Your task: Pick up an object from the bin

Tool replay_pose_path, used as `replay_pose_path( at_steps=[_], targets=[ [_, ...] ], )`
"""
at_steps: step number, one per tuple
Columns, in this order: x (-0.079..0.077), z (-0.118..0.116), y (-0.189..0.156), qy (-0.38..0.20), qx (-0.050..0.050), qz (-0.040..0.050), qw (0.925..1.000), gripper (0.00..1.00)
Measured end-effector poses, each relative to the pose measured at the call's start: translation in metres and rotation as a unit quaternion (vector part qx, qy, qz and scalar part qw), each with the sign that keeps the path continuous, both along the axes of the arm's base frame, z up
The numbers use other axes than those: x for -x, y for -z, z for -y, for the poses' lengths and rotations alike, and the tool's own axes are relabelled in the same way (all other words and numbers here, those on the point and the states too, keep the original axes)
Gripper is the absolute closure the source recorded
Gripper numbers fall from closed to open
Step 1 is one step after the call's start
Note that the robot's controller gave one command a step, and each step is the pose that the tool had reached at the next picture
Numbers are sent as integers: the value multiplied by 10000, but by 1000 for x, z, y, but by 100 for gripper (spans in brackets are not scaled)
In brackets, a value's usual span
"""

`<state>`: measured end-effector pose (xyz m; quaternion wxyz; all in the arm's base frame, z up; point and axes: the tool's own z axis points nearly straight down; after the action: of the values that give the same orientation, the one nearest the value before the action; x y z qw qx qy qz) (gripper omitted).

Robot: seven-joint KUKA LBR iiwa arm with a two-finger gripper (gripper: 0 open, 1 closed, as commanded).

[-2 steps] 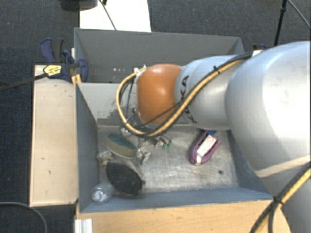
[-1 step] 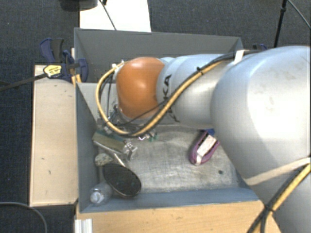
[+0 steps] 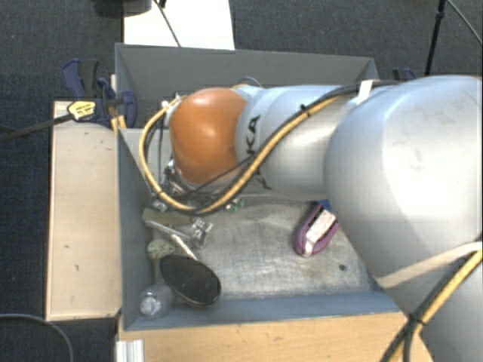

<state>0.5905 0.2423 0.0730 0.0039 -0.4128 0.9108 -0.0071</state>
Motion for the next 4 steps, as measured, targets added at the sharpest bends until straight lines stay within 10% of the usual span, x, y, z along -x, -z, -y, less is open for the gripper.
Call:
replay_pose_path(
  at_steps=[1,2,3,4],
  targets=[
    [20,-6,-18,-1385,-44,-43,9903,0],
    [38,22,2,-3410,-33,-50,9400,0],
    [76,57,-1,-2483,-52,41,9687,0],
    [76,57,-1,-2502,-42,40,9682,100]
  ],
)
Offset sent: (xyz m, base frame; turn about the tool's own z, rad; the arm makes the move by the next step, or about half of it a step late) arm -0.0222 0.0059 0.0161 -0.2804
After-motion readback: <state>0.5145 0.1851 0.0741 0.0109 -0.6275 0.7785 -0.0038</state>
